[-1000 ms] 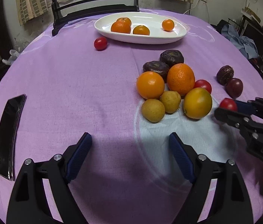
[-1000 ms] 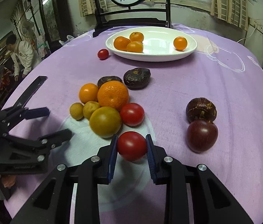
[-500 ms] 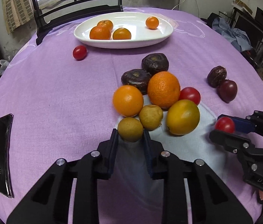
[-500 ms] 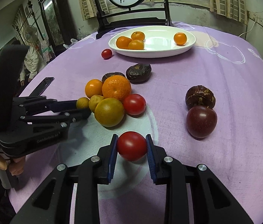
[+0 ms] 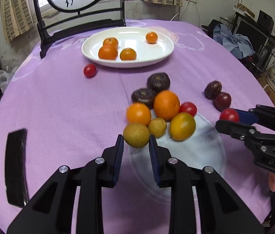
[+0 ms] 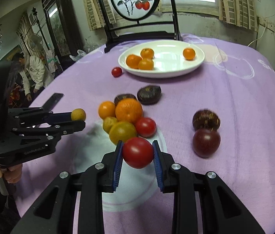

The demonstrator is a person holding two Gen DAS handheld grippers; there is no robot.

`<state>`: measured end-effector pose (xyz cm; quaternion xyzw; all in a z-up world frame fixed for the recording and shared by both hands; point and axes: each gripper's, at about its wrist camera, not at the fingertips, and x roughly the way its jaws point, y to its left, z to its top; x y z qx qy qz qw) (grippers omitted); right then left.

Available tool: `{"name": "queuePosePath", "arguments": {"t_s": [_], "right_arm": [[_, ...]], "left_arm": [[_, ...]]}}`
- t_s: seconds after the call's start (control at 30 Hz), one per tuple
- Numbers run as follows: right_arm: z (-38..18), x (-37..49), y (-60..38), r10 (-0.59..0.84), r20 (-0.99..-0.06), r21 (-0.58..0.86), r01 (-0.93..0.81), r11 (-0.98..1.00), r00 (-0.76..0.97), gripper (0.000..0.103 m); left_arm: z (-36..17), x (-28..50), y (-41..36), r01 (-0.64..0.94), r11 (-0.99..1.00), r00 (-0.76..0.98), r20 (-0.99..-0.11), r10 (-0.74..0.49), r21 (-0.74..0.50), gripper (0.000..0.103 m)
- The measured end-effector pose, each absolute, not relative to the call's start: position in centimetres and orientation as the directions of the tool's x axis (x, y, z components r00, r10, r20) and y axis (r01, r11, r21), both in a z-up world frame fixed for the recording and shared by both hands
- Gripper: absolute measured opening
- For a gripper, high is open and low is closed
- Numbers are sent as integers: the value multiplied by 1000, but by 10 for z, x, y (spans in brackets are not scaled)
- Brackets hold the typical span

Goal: Organize fruits
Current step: 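Carry both fruits to the white plate and release them onto it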

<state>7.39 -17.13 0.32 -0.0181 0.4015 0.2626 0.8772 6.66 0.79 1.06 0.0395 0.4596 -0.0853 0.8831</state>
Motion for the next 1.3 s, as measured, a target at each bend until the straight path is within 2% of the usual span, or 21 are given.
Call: {"name": "queuePosePath", "arguments": {"t_s": [0.23,0.37,0.67,0.9,0.93,0.97,1.03,1.17,1.2,1.27,1.3], "right_arm": [[50,112,-165,427,-673,117,-483,868,604,30],[56,155,-156,404,-686,104,-468,878,605,30],[28,243,-132,316,-757,41,-440,897,572,30],[3,276,-118,272,-804,14,-441,897,529,32],[3,277,-118,266,-803,11,-433,901,534,40],[3,278,-119,265,-797,13,-423,906,543,46],[6,274,-124,276,-789,35,-408,912,549,48],[12,260,-133,270,-784,34,-396,918,559,51],[14,254,-137,275,-778,37,-395,918,565,53],[18,241,-145,276,-765,43,-381,924,582,66],[19,236,-147,274,-760,40,-378,925,590,67]], "left_arm": [[59,114,4,190,982,622,-773,-125,-6,26],[71,161,-3,183,983,622,-772,-128,-15,26],[37,271,-13,121,993,570,-818,-80,-12,26],[19,307,-17,92,995,550,-831,-86,-42,28],[19,309,-15,77,995,563,-821,-90,-57,34],[20,311,-13,61,996,575,-814,-89,-66,49],[22,311,-11,25,997,586,-807,-69,-67,64],[31,293,-9,31,998,590,-805,-67,-60,65],[34,287,-8,30,998,594,-802,-56,-47,66],[41,272,-6,28,999,608,-793,-40,-29,70],[44,266,-4,24,999,616,-787,-32,-22,70]]}}
